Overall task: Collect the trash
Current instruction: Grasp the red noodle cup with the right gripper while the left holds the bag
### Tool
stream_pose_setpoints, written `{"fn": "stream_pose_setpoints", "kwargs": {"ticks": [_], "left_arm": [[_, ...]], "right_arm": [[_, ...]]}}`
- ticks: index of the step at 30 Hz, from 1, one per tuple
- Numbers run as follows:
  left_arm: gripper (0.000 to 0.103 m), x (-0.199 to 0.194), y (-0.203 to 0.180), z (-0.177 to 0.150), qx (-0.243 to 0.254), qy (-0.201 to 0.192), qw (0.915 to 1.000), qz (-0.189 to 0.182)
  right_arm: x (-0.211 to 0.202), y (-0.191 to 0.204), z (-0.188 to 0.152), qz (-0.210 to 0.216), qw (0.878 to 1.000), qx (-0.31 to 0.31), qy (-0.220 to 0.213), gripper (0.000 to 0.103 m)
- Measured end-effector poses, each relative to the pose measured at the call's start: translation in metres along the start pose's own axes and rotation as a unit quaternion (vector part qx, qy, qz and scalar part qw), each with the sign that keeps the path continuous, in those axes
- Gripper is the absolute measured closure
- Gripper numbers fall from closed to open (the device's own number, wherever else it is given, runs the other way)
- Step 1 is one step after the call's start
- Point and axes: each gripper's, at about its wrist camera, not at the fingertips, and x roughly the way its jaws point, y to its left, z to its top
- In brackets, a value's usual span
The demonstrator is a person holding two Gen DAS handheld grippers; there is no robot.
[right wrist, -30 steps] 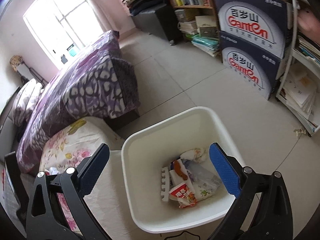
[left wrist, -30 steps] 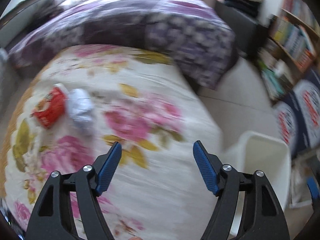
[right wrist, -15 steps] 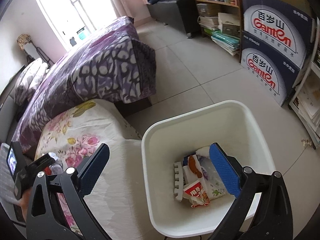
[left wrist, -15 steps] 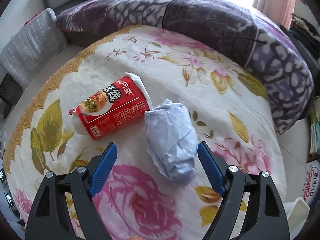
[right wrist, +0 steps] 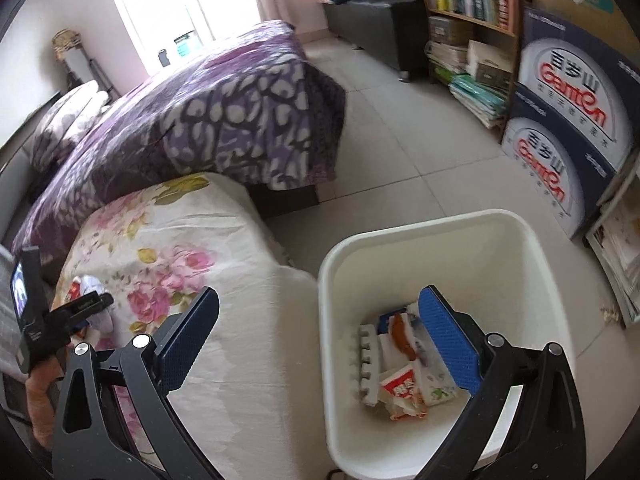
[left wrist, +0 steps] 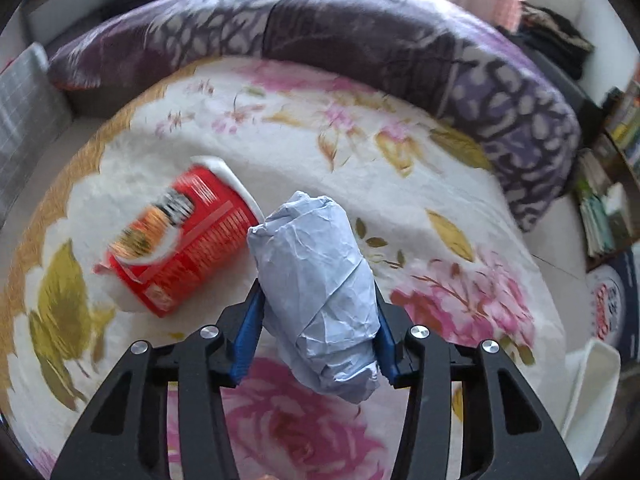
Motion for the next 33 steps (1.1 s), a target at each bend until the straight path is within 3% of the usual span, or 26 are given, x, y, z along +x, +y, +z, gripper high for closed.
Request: {"fn": "stream_pose_setpoints", "kwargs": {"ticks": [5,12,15,20,23,26,33], "left_arm": [[0.055,-0.052,0.04,0.01,-0.007,-0.044,0.9987,-0.023],[0.054,-0.12,0.128,0.029,-0.068,-0.098,0.9928,-0.011],[0.054,-0.136,0.169,0.033,-0.129,-0.101,0.9859,-0.033],[0.054,-0.154,0.222,0.034,-0.218,-0.11,0.9683,-0.055],[0.054,-0.159,0.239,0.036,-0.244,-0.116,0.9608,-0.062],[0.054,-0.159,0.246,0.036,-0.248,-0.117,0.9603,-0.049],[0.054,-0.146,0.247,0.036,-0.254,-0.096,0.9607,-0.059]], "right_arm": [[0.003,0.052,-0.007,0.033,0.999,-0.042,0.005,0.007],[0.02,0.164,-0.025,0.104,0.99,-0.085,0.041,0.007],[0.029,0.228,-0.033,0.119,0.983,-0.128,0.049,0.007],[0.062,0.299,-0.04,0.13,0.977,-0.14,0.095,0.007],[0.085,0.331,-0.046,0.102,0.976,-0.161,0.107,0.007],[0.103,0.348,-0.051,0.081,0.975,-0.175,0.112,0.007],[0.142,0.351,-0.059,0.094,0.965,-0.194,0.15,0.009]]}}
